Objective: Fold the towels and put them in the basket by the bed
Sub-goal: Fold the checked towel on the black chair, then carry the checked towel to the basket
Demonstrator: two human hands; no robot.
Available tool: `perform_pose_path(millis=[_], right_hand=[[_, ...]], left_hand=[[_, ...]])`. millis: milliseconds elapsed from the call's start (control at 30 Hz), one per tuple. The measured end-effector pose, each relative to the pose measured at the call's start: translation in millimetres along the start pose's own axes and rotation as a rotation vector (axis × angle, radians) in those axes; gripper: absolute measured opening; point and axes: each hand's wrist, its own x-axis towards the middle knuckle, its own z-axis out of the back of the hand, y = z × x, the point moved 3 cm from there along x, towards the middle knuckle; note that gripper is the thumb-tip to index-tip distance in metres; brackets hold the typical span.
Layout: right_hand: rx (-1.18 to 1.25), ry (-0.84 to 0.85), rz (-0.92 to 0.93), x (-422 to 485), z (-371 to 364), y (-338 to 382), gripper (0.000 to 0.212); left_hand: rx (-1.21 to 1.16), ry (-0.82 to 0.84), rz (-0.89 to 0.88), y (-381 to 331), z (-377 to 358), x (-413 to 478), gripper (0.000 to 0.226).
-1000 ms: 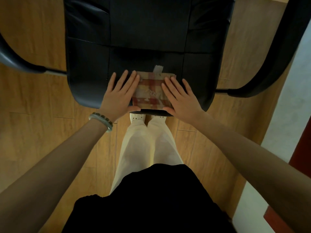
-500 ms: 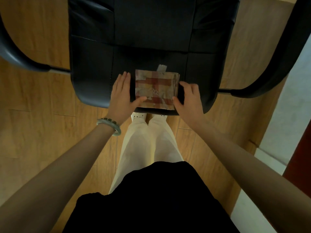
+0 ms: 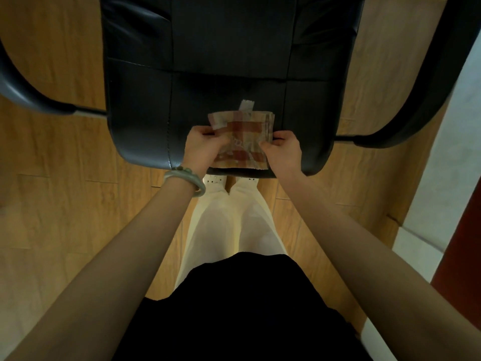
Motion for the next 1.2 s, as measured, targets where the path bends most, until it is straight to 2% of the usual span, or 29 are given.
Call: perform_pose_path(millis=[100, 233, 367, 433, 533, 600, 700, 767, 867, 1033, 1200], right_hand=[[0.017, 0.036, -0.027, -0.3, 0.2, 1.2, 0.039], [0.120, 0.122, -0.113, -5.8, 4.1, 3.2, 0.040], [0.368, 0.252, -0.199, -22.6, 14.3, 19.5, 0.039], [0.465, 0.382, -0.215, -38.7, 23.0, 33.8, 0.038], [0.603, 0.641, -0.213, -68.0, 43.4, 59.1, 0.050], [0.717, 0.783, -0.211, -86.6, 62.7, 80.8, 0.048], [0.802, 0.891, -0.180, -112.9, 90.2, 113.2, 0.054], [0.758, 0.874, -0.124, -127.9, 111.3, 133.9, 0.058], [0.664, 0.805, 0.006, -148.5, 144.5, 158.8, 0.051], [0.546, 0.569, 0.166, -182.5, 192.6, 180.2, 0.038], [0.594, 0.398, 0.183, -223.2, 224.7, 182.0, 0.038]], left_hand=[[-0.083, 0.243, -0.003, -8.5, -0.7, -13.0, 0.017], [-0.069, 0.290, -0.099, -20.9, 0.5, -33.5, 0.020], [-0.109, 0.361, -0.096, -41.1, 3.8, -63.3, 0.026], [-0.182, 0.399, -0.080, -58.1, 7.7, -85.3, 0.026], [-0.289, 0.464, -0.061, -88.9, 16.7, -120.9, 0.033], [-0.349, 0.510, -0.063, -110.6, 23.7, -143.8, 0.038], [-0.368, 0.562, -0.088, -140.4, 34.7, -173.6, 0.041], [-0.373, 0.603, -0.125, -158.4, 42.6, -190.4, 0.041], [-0.349, 0.679, -0.181, -182.7, 55.2, -209.3, 0.043], [-0.280, 0.718, -0.188, -210.3, 61.6, -233.6, 0.053], [-0.148, 0.755, -0.193, -227.6, 50.8, -254.2, 0.054]])
